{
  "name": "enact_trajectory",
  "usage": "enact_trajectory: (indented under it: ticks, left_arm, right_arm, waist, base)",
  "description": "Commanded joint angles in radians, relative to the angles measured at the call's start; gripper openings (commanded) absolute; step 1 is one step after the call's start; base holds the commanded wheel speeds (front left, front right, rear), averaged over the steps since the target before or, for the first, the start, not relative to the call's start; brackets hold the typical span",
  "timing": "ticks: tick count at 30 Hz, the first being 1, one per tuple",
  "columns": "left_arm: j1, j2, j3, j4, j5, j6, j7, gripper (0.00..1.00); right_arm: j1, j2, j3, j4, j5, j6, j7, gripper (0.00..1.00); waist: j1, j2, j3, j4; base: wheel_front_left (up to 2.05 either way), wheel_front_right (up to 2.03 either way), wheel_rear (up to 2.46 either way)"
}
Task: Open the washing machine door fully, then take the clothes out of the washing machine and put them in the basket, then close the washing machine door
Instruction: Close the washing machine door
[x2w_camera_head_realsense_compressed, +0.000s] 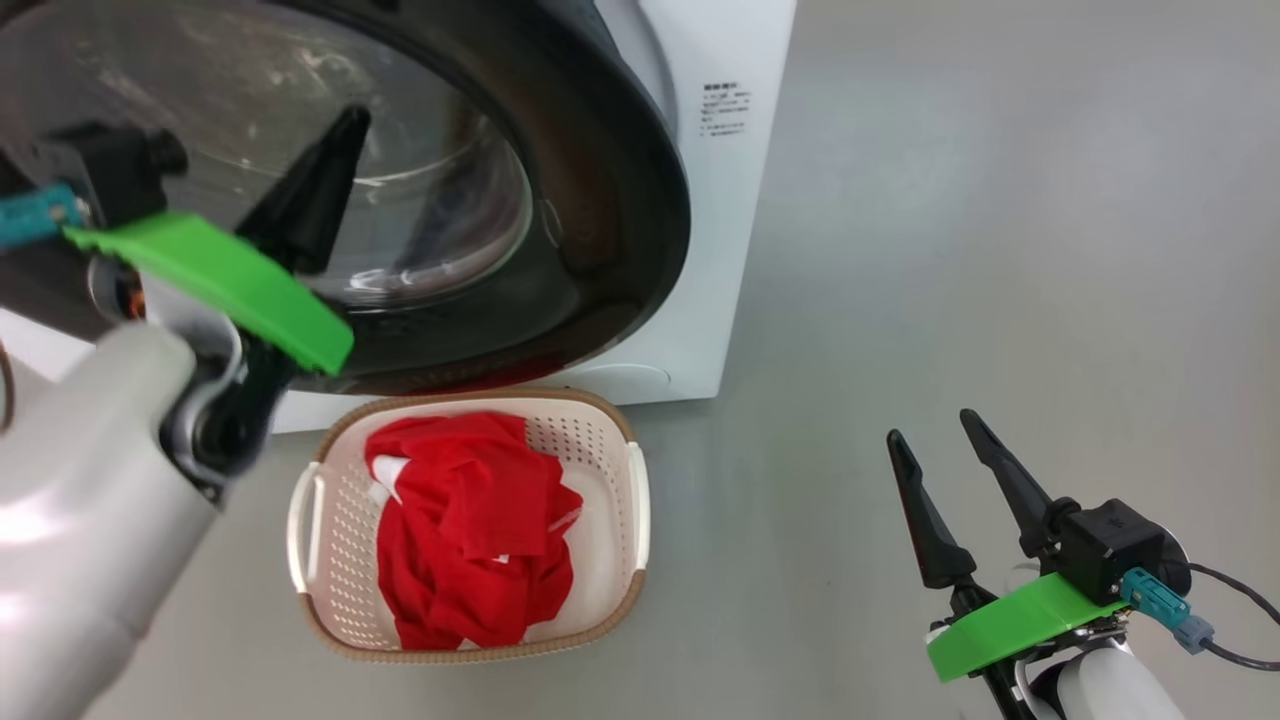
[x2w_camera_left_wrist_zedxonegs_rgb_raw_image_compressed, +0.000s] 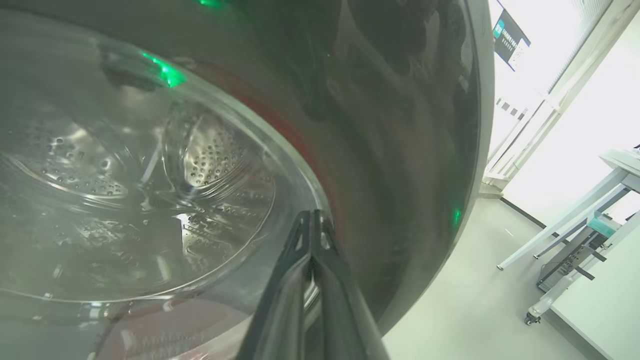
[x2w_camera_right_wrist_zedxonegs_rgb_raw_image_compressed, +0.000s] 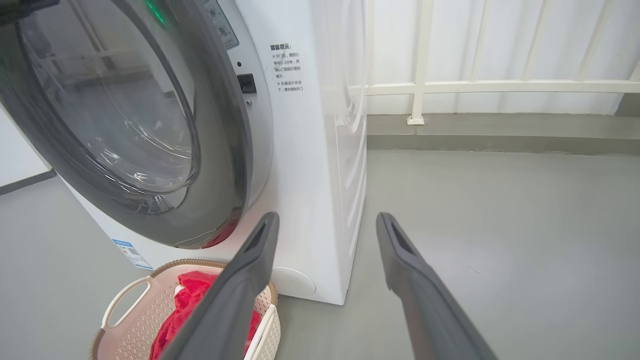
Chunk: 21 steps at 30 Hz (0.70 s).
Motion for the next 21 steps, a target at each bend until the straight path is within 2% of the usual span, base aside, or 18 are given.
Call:
enact_trajectory:
  ticks: [1, 2, 3, 4, 5, 6, 7, 8, 10, 21]
  left_arm:
    - [0.008, 0.029, 0.058, -0.019, 0.017, -0.006, -0.009, 0.08]
    - [0.03, 0.026, 0.074, -0.023, 0.026, -0.006, -0.009, 0.08]
    - [0.054, 0.025, 0.088, -0.026, 0.036, -0.006, -0.009, 0.34]
    - [0.077, 0.023, 0.104, -0.028, 0.045, -0.006, -0.009, 0.43]
    - [0.101, 0.02, 0.122, -0.03, 0.051, -0.006, -0.009, 0.47]
    - [0.125, 0.019, 0.139, -0.033, 0.055, -0.006, -0.009, 0.58]
    - [0.148, 0.018, 0.159, -0.036, 0.061, -0.006, -0.009, 0.74]
    - [0.171, 0.017, 0.177, -0.039, 0.067, -0.006, -0.009, 0.85]
    - [0.217, 0.019, 0.214, -0.047, 0.078, -0.006, -0.009, 0.98]
    - [0.469, 0.013, 0.453, -0.09, 0.217, -0.006, -0.009, 1.0]
  right_arm:
    - [0.001, 0.002, 0.013, -0.02, -0.006, 0.006, -0.006, 1.0]
    - [0.004, 0.002, 0.012, -0.019, -0.008, 0.006, -0.006, 1.0]
    - [0.009, 0.002, 0.011, -0.018, -0.009, 0.006, -0.006, 1.0]
    - [0.013, 0.002, 0.01, -0.018, -0.011, 0.006, -0.006, 1.0]
    - [0.017, 0.002, 0.008, -0.017, -0.012, 0.006, -0.006, 1.0]
    - [0.022, 0.002, 0.007, -0.017, -0.013, 0.006, -0.006, 1.0]
    - [0.027, 0.002, 0.005, -0.016, -0.014, 0.006, -0.006, 1.0]
    - [0.031, 0.002, 0.003, -0.016, -0.015, 0.006, -0.006, 1.0]
    - [0.039, 0.002, 0.001, -0.016, -0.017, 0.006, -0.006, 1.0]
    - [0.074, -0.005, -0.025, -0.025, -0.015, 0.006, -0.006, 1.0]
  waist:
    - [0.0, 0.0, -0.019, 0.02]
    - [0.0, 0.0, -0.025, 0.025]
    - [0.0, 0.0, -0.031, 0.03]
    - [0.0, 0.0, -0.036, 0.035]
    - [0.0, 0.0, -0.042, 0.04]
    - [0.0, 0.0, -0.047, 0.044]
    - [0.0, 0.0, -0.052, 0.048]
    - [0.0, 0.0, -0.057, 0.052]
    - [0.0, 0.0, -0.064, 0.057]
    - [0.0, 0.0, -0.082, 0.081]
  base:
    - [0.0, 0.0, 0.0]
    - [0.0, 0.0, 0.0]
    - [0.0, 0.0, 0.0]
    - [0.0, 0.0, 0.0]
    - [0.0, 0.0, 0.0]
    - [0.0, 0.0, 0.0]
    - [0.0, 0.0, 0.0]
    - [0.0, 0.0, 0.0]
    - [0.0, 0.0, 0.0]
    - [0.0, 0.0, 0.0]
